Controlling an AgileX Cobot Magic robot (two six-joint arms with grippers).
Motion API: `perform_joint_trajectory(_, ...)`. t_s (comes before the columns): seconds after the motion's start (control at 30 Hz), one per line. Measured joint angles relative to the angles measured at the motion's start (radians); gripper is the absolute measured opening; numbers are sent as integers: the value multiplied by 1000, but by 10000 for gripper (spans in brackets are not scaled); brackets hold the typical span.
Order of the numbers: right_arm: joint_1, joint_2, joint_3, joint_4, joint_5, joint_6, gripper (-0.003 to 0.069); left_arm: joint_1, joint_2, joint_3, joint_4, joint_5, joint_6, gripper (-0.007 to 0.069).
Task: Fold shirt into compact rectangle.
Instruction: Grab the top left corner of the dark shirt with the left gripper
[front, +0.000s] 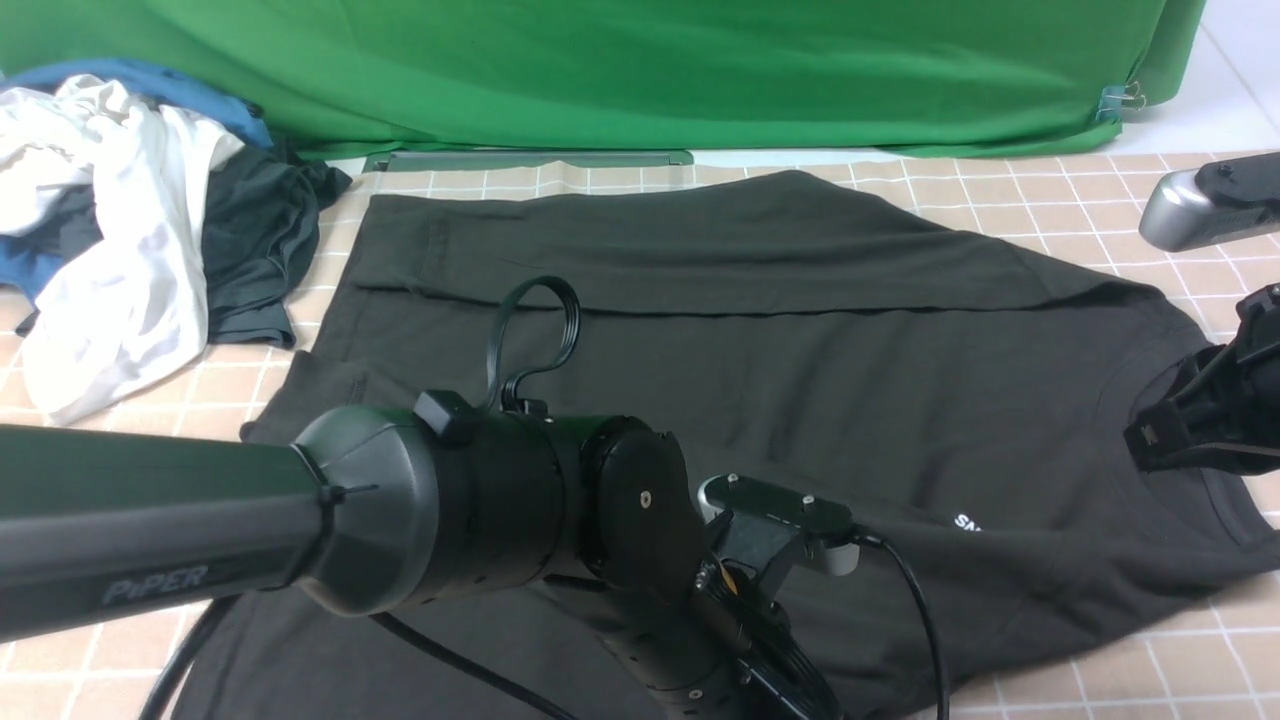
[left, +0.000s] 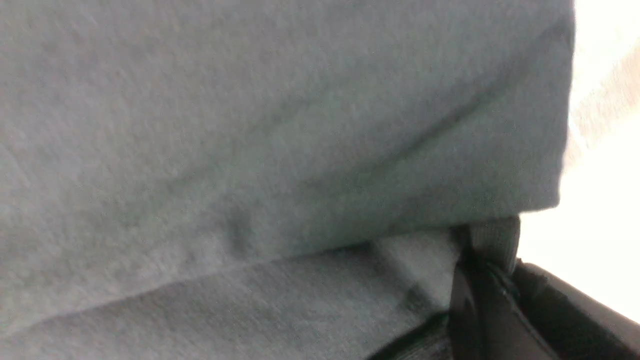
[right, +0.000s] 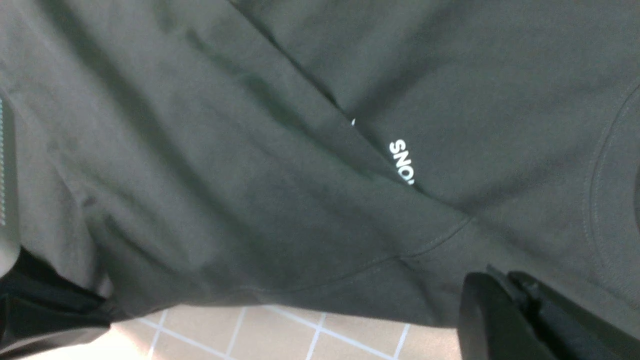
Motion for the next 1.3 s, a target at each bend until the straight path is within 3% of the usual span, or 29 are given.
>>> perform_joint_trajectory(0.2, 0, 0, 0, 1, 0, 0, 87, 0, 0, 0, -8, 26, -2, 56)
perform_joint_trajectory(0.43, 0, 0, 0, 1, 0, 0, 90, 2, -9, -10, -61, 79, 8, 255)
perform_joint_trajectory(0.57, 0, 0, 0, 1, 0, 0, 96, 30, -64, -74, 76, 146, -121, 264)
perform_joint_trajectory(0.6, 0, 0, 0, 1, 0, 0, 99, 64, -98, -113, 195, 174, -209, 229)
perform_joint_trajectory(0.63, 0, 0, 0, 1, 0, 0, 99, 69, -108, -118, 227, 180, -235, 215)
perform_joint_trajectory(0.73, 0, 0, 0, 1, 0, 0, 104, 209, -170, -198, 464, 225, -400, 70)
perform_joint_trajectory(0.83, 0, 0, 0, 2, 0, 0, 108, 384, -164, -275, 533, 240, -434, 18)
perform_joint_trajectory(0.97, 0, 0, 0, 2, -4, 0, 113, 595, -79, -391, 541, 243, -434, 19)
perform_joint_trajectory(1.1, 0, 0, 0, 2, -6, 0, 122, 735, 50, -508, 550, 241, -423, 25)
perform_joint_trajectory(1.3, 0, 0, 0, 2, -15, 0, 124, 831, 244, -660, 552, 205, -393, 162)
